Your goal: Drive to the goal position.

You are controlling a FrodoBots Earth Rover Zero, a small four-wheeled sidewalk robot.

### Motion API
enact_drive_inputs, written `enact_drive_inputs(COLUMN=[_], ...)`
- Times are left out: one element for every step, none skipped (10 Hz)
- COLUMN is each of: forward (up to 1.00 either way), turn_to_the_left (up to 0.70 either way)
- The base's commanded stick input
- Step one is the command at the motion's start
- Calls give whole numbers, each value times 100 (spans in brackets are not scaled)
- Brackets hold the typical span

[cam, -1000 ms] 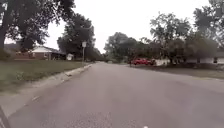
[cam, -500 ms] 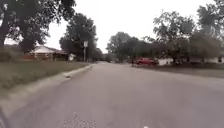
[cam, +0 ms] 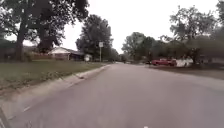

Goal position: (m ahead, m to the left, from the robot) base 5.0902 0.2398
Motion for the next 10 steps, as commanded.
enact_drive_inputs(forward=[70, 70, 70, 70, 70, 70, 70, 70, 70, 70], turn_to_the_left=[0, 20, 35, 35, 35, 35, 17, 0, 0, 0])
